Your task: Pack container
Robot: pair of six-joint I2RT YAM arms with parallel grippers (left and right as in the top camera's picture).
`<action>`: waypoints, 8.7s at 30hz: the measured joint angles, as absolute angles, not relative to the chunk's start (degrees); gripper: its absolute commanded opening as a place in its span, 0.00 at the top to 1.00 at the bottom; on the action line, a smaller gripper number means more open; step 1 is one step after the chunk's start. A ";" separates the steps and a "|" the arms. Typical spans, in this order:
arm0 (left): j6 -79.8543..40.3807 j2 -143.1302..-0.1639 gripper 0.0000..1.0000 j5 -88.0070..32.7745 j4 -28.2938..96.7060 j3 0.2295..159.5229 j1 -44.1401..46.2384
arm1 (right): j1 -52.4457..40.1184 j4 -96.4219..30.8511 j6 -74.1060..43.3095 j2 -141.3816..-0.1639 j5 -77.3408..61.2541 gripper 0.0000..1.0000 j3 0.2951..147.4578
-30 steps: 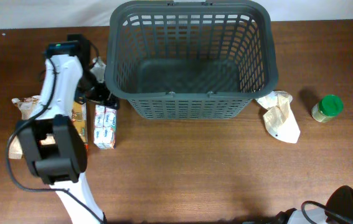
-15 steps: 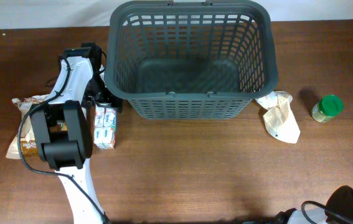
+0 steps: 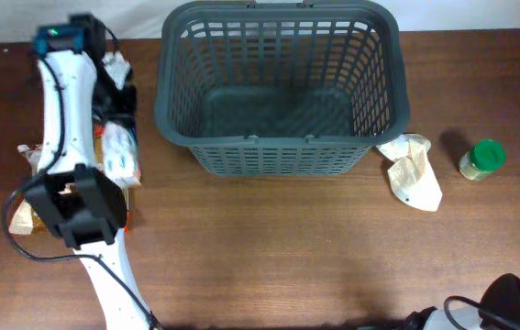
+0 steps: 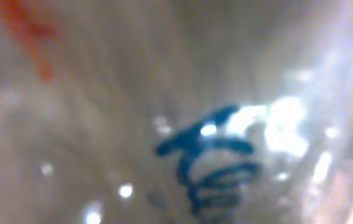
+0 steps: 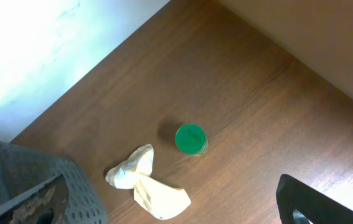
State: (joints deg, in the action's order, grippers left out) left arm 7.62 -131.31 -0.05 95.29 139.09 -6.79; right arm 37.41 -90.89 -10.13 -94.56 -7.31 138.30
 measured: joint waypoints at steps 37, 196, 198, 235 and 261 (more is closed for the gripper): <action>69.45 -140.77 0.89 5.52 70.70 145.32 28.49 | 37.41 -90.89 -10.15 -94.56 -7.29 0.01 138.12; 52.82 -128.49 0.01 6.74 74.37 130.08 30.39 | 37.41 -90.89 -10.15 -94.56 -7.31 0.01 138.10; 52.40 -128.31 0.01 7.16 74.37 130.54 30.39 | 37.41 -90.87 -10.15 -94.56 -7.31 0.02 138.10; 4.12 -126.45 0.01 9.23 90.32 124.03 -21.76 | 37.41 -90.89 -10.15 -94.56 -7.31 0.01 138.10; 15.94 -126.45 0.06 9.82 59.79 94.80 -32.69 | 37.41 -90.87 -10.13 -94.56 -7.31 0.01 138.10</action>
